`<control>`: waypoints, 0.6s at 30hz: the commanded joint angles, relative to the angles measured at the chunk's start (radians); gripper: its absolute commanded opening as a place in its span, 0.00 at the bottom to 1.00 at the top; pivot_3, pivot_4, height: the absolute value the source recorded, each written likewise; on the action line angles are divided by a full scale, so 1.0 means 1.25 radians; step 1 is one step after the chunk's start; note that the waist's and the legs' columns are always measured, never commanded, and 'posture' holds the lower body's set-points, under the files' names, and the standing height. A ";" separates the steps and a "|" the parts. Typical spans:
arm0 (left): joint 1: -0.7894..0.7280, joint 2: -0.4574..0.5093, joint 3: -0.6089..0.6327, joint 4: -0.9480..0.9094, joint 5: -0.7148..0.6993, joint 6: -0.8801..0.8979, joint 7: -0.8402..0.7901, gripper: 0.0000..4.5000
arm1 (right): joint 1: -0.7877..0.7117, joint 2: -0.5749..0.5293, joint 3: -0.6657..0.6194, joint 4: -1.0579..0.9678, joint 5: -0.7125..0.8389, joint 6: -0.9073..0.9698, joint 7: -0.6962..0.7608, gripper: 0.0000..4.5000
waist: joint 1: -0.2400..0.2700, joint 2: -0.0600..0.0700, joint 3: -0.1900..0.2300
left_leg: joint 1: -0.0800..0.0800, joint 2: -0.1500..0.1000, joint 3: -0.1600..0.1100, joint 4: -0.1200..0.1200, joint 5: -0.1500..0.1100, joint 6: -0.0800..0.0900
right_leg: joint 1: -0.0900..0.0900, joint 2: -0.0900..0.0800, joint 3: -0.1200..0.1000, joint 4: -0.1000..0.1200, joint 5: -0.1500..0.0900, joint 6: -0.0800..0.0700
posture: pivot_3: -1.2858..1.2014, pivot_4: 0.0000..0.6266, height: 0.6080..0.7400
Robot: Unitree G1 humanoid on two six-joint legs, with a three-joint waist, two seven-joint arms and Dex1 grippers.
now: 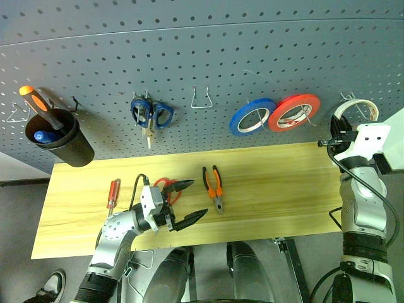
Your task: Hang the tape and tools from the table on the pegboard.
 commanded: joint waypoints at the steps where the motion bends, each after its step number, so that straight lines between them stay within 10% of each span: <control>1: 0.011 0.003 0.009 -0.028 -0.016 -0.004 -0.005 1.00 | -0.009 -0.015 0.002 0.005 -0.002 0.011 -0.005 0.01 | 0.000 0.000 0.000 | 0.000 0.000 0.000 0.000 0.000 0.000 | 0.000 0.000 0.000 0.000 0.000 0.000 | 0.51 0.53 0.90; 4: 0.013 0.005 0.010 -0.031 -0.017 0.001 -0.006 1.00 | -0.012 -0.018 0.006 0.014 -0.010 0.019 -0.013 0.01 | 0.000 0.000 0.000 | 0.000 0.000 0.000 0.000 0.000 0.000 | 0.000 0.000 0.000 0.000 0.000 0.000 | 0.52 0.54 0.90; 16: 0.020 0.007 0.008 -0.038 -0.016 0.005 -0.003 1.00 | -0.001 -0.018 0.013 0.014 -0.007 0.011 -0.006 0.85 | 0.000 0.000 0.000 | 0.000 0.000 0.000 0.000 0.000 0.000 | 0.000 0.000 0.000 0.000 0.000 0.000 | 0.51 0.54 0.90; 18: 0.024 0.010 0.009 -0.039 -0.015 0.006 -0.004 1.00 | 0.018 -0.016 0.016 -0.007 -0.005 0.022 -0.004 0.85 | 0.000 0.000 0.000 | 0.000 0.000 0.000 0.000 0.000 0.000 | 0.000 0.000 0.000 0.000 0.000 0.000 | 0.51 0.54 0.90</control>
